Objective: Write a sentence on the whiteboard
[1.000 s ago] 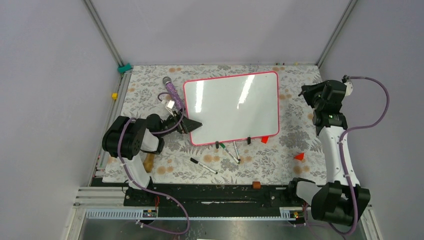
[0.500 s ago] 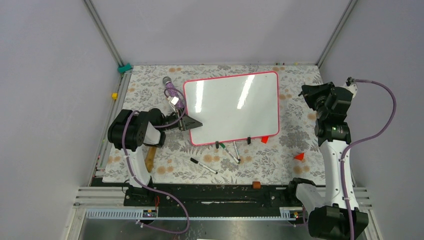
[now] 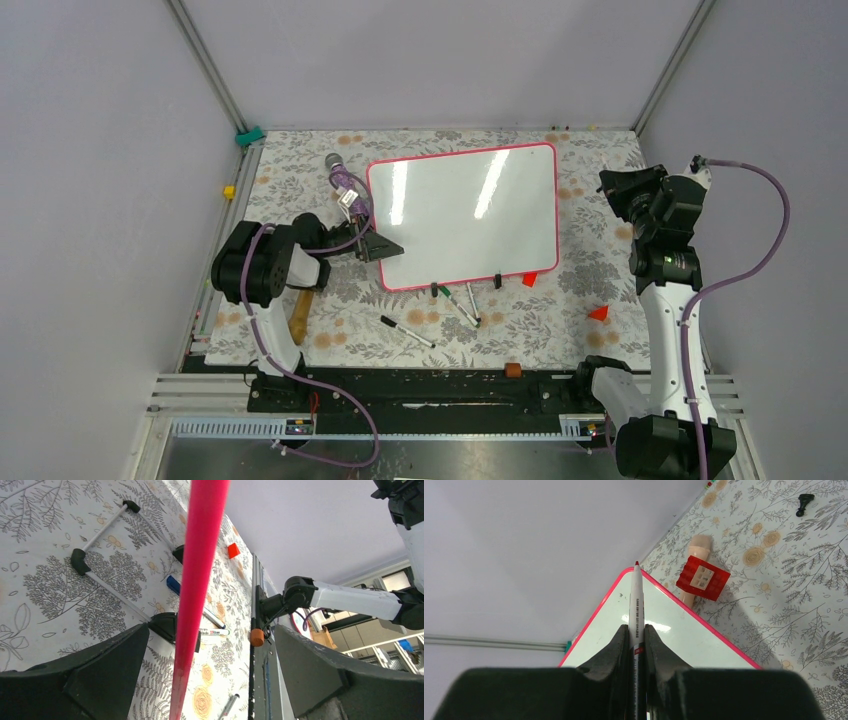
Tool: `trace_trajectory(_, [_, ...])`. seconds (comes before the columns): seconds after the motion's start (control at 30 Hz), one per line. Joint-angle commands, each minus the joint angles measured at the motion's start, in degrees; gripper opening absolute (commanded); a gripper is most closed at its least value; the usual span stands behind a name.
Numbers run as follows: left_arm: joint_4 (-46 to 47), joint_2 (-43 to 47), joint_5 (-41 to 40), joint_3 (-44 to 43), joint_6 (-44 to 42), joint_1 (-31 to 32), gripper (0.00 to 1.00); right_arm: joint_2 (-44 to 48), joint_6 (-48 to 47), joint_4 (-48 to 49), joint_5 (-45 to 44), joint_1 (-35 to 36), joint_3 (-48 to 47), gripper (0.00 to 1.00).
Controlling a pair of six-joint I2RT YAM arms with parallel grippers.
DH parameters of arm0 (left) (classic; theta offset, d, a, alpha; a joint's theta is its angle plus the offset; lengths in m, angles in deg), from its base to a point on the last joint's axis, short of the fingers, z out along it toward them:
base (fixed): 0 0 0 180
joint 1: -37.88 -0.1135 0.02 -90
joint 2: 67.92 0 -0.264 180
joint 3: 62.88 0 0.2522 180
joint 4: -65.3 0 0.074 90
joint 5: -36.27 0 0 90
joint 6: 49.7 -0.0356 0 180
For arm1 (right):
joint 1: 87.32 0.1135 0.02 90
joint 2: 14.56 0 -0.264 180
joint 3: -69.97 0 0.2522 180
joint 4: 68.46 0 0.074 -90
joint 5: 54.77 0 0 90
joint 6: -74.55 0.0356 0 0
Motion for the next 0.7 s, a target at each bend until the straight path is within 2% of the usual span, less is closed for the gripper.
trace_trajectory(0.0, [4.0,0.9,5.8,-3.0,2.1,-0.4,0.99,1.2,0.8,1.9,1.7,0.0,0.3,0.00])
trace_trajectory(0.1, [4.6,0.4,8.8,-3.8,4.0,-0.4,0.99,1.3,0.8,2.1,1.7,0.0,0.4,0.00])
trace_trajectory(0.67, [4.5,5.3,7.9,-2.2,3.2,-1.3,0.99,1.2,1.4,1.4,3.1,0.0,-0.2,0.00])
